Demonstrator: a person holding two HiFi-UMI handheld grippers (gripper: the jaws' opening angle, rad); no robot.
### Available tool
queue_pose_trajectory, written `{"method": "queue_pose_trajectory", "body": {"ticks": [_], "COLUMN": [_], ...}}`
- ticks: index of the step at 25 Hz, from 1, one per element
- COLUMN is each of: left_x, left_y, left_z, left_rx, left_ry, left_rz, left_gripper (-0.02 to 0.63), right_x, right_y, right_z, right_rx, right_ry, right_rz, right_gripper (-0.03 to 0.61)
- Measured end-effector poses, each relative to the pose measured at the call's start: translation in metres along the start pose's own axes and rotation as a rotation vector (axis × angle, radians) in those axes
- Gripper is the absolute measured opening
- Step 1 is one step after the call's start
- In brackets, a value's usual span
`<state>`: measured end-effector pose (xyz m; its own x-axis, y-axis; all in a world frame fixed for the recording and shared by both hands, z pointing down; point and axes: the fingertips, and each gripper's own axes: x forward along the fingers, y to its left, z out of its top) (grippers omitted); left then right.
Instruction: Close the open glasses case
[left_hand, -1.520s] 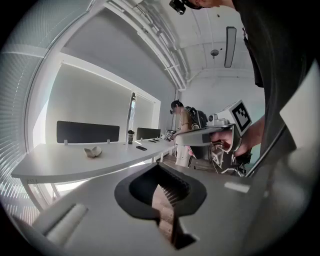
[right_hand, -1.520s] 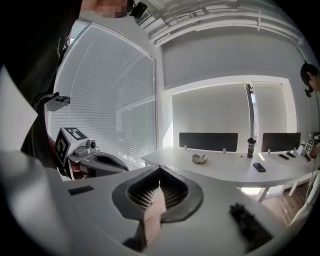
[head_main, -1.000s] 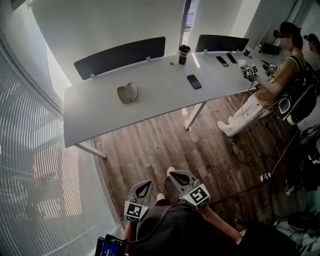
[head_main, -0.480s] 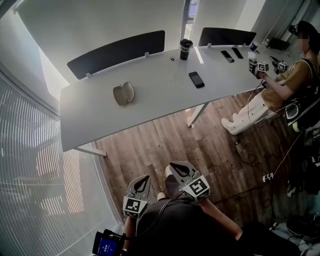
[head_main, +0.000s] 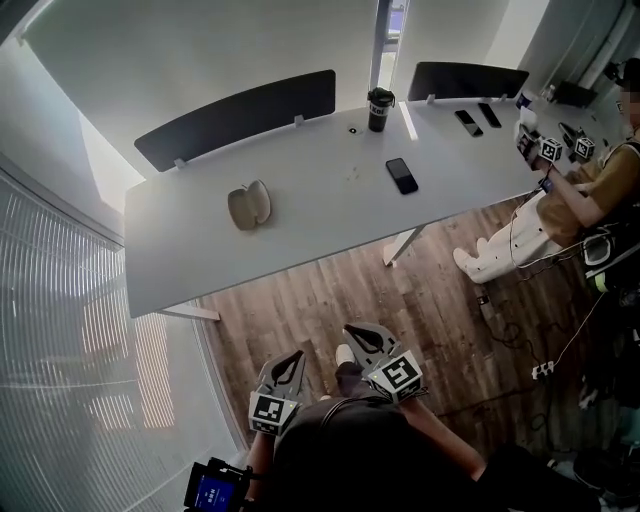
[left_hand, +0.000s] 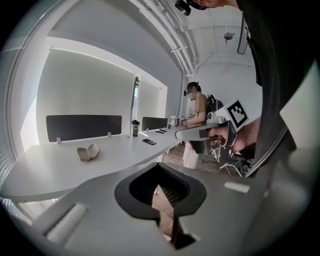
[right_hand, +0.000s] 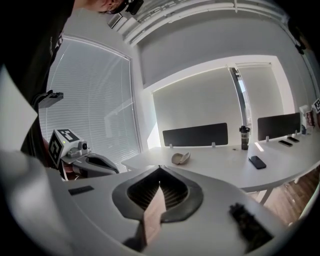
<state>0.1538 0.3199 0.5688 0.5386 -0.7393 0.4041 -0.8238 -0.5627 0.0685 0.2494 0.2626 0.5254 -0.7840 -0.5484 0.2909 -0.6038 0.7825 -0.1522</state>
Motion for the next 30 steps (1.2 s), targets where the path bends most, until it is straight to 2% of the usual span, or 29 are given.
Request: {"method": "queue_pose_trajectory", "body": {"ticks": [6,11,15,22,30], "left_x": [0.028,0.039,0.043,0.048,0.056], "left_y": [0.013,0.028,0.033,0.039,0.051], "left_z": [0.014,0.024,0.028,0.029,0.034], "left_rx": [-0.022,-0.011,-0.052,-0.057,-0.077], "left_ry": [0.012,0.009,0.000,0.001,-0.020], "left_rz": [0.025,0.086,0.116,0.157,0.165], "left_gripper": [0.006,0.006,0.008,0.008,0.006], "right_x": [0.017,0.029,0.040,0.047,0.064], "right_y": [-0.034,-0.058,-0.075,-0.079,-0.079], "right_z": [0.011,0.018,0.014,0.003,0.011], "right_rx": [0.003,-0.001,-0.018,-0.007,-0.035], "right_ry": [-0.007,-0.008,0.005,0.038,0.059], "right_rz": [0.030,0.062,0.076,0.115,0.137], "right_gripper": [0.005,0.005,0.005,0.005,0.005]}}
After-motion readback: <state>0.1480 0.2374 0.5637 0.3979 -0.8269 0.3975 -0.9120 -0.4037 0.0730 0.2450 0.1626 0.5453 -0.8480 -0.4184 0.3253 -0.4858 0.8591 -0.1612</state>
